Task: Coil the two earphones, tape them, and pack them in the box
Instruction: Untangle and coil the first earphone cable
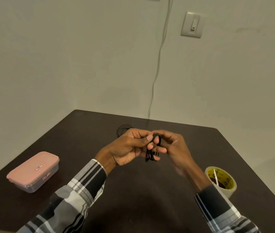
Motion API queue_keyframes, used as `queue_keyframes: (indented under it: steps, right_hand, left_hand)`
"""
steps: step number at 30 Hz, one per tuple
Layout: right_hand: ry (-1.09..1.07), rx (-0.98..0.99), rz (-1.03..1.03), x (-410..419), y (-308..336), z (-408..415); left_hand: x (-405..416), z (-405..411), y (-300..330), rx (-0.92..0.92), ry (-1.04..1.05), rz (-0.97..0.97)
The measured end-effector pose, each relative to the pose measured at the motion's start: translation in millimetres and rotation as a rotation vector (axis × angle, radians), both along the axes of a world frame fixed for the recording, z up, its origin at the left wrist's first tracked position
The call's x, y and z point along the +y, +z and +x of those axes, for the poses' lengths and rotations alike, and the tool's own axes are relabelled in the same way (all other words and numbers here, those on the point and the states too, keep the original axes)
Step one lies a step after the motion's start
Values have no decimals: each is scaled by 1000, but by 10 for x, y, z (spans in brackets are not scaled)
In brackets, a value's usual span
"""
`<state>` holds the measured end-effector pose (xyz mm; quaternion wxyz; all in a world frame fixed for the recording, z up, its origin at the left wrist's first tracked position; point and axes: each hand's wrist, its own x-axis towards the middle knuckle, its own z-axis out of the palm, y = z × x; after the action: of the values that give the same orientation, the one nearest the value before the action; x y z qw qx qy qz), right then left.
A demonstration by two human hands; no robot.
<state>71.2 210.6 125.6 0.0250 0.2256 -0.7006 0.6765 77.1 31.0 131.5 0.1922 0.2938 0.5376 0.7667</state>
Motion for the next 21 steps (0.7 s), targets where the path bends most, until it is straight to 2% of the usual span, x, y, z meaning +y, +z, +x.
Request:
queue_keyframes:
  steps: [4,7,13,17,21]
  right_hand:
    - [84,-153,-98,-5,-16,85]
    - [121,-176,-100,32,-1,93]
    - [51,-237,-131,100,7,138]
    - [-23,-205,-60,91,10,183]
    - [-64,-246,-82,113,26,193]
  left_hand:
    - [-12,-16,-72,-14,1,15]
    - [-2,-23,-85,-16,26,41]
    - [21,-63,-81,-18,134,52]
    - [49,-101,-131,-21,216,-3]
    - [71,-106,-132,9,329,-65]
